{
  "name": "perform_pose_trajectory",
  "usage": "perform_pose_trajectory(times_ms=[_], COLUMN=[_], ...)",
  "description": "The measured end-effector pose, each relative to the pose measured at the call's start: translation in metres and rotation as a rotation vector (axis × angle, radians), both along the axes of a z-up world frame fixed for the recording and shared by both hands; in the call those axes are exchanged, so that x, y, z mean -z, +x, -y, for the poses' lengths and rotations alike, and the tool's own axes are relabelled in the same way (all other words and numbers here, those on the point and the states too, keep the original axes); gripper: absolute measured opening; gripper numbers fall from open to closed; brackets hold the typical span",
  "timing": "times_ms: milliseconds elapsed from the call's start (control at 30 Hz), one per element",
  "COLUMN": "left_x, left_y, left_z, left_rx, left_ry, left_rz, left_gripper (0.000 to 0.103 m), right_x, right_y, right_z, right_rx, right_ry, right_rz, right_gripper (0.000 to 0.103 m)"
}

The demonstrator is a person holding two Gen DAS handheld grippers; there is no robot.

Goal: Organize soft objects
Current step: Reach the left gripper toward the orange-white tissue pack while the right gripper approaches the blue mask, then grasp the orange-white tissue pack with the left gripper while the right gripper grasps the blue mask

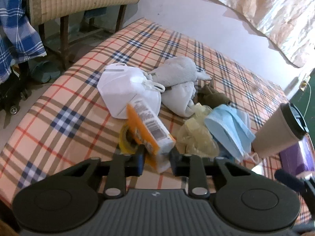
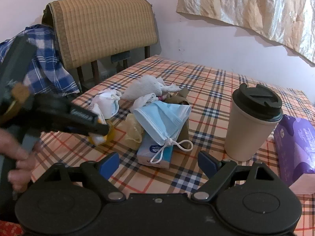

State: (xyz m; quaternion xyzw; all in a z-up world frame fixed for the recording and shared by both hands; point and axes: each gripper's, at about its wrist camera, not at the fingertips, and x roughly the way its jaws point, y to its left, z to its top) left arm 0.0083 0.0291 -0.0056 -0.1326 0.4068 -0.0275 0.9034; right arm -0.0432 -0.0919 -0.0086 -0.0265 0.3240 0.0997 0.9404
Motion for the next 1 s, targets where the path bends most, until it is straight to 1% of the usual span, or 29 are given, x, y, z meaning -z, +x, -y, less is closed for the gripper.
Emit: perform_pose_trajectory(times_ms=[67,200,267,300,333,367,433,500,567,667,700,733,767,800,833,900,1000], left_x=[-0.001,0.001,0.005,0.007,0.01,0.011,0.015,0.018,0.019,0.018,0.017,0.017,0.016,0.016,0.015,0.014,0.01], left_y=[-0.009,-0.012,-0.007,-0.004,-0.001,-0.001,0.006,0.008,0.011,0.015,0.016,0.017,0.017,0.018,0.018,0.015,0.009], left_z=[-0.005,-0.012,-0.014,-0.014,-0.014,-0.013,-0.013,-0.013,-0.01,-0.009,-0.009,-0.008,-0.006,-0.005,-0.005,-0.008,-0.01], left_rx=[0.011,0.015,0.014,0.008,-0.005,-0.015,-0.022,-0.026,-0.029,-0.031,-0.026,-0.017,-0.005,0.002,0.014,0.019,0.023], left_ry=[0.009,0.046,0.039,0.049,0.066,0.071,0.066,0.069,0.088,0.085,0.088,0.096,0.105,0.115,0.108,0.077,0.062], left_rz=[0.012,0.017,0.007,0.007,0.004,0.008,0.002,0.0,0.011,0.028,0.033,0.04,0.05,0.051,0.052,0.05,0.053], left_gripper=[0.023,0.024,0.027,0.031,0.037,0.04,0.046,0.057,0.057,0.057,0.056,0.051,0.045,0.036,0.031,0.025,0.024], right_x=[0.0,0.0,0.001,0.001,0.001,0.0,-0.001,0.0,0.0,0.0,0.0,0.001,0.001,0.001,0.001,0.002,0.003], right_y=[0.001,0.002,0.003,0.003,0.003,0.003,0.003,0.003,0.004,0.007,0.008,0.009,0.011,0.013,0.015,0.022,0.033], right_z=[-0.001,-0.004,-0.005,-0.007,-0.009,-0.01,-0.014,-0.015,-0.017,-0.019,-0.021,-0.021,-0.022,-0.023,-0.024,-0.025,-0.028], right_rx=[0.0,0.002,-0.001,-0.001,-0.005,-0.009,-0.013,-0.016,-0.018,-0.019,-0.018,-0.02,-0.019,-0.014,-0.01,-0.008,0.008], right_ry=[0.006,0.01,0.02,0.023,0.026,0.023,0.008,0.003,0.004,-0.003,-0.004,-0.005,-0.007,-0.013,-0.017,-0.022,-0.03], right_rz=[0.003,0.006,-0.002,-0.006,-0.009,-0.01,-0.002,-0.004,-0.006,-0.008,-0.007,-0.004,-0.002,0.001,0.002,0.006,0.017], right_gripper=[0.101,0.101,0.101,0.101,0.101,0.101,0.101,0.101,0.101,0.101,0.101,0.101,0.101,0.101,0.101,0.101,0.101])
